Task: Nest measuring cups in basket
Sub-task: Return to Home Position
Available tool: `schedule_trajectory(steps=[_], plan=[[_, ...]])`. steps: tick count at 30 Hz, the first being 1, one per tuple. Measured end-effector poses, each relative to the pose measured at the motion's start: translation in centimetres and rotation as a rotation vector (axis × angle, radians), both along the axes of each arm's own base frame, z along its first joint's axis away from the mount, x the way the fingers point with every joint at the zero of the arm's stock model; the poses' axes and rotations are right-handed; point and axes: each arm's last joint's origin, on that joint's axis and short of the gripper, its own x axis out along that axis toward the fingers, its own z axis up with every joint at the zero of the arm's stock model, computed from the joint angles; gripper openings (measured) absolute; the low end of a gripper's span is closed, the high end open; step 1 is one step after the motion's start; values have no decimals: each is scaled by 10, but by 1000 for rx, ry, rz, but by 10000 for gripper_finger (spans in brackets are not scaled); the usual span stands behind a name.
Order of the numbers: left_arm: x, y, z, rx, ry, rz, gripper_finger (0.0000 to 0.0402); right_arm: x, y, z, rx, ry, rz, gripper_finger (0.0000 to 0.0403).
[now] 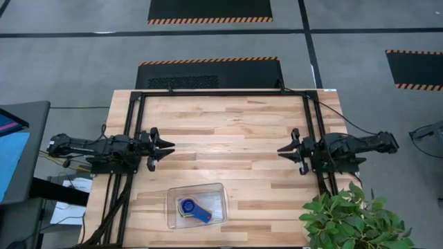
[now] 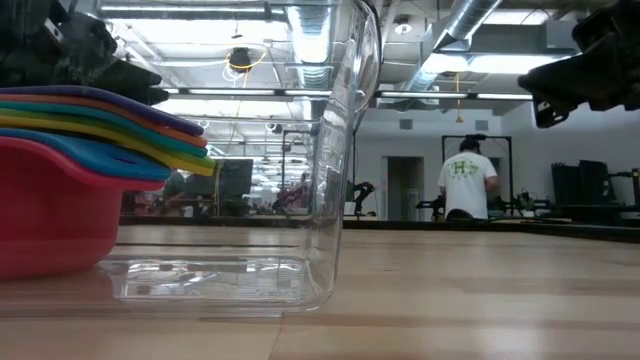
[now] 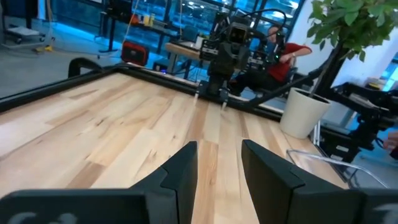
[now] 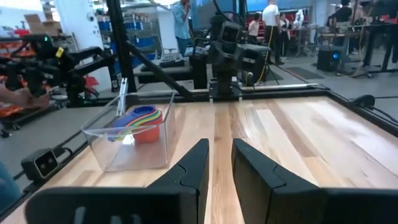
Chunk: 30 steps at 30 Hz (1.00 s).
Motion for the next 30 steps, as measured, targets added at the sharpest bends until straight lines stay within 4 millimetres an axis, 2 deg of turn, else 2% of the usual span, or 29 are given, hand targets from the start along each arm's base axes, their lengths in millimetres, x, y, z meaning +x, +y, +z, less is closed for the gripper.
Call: schedule_trajectory(steps=[4, 9, 30], plan=[[0, 0, 0, 7, 0, 3, 116, 0, -1, 0, 26, 3, -11, 93], [0, 0, 0, -66, -6, -6, 116, 0, -1, -1, 26, 4, -11, 93], [0, 0, 0, -53, -4, -4, 116, 0, -1, -1, 26, 6, -11, 93]])
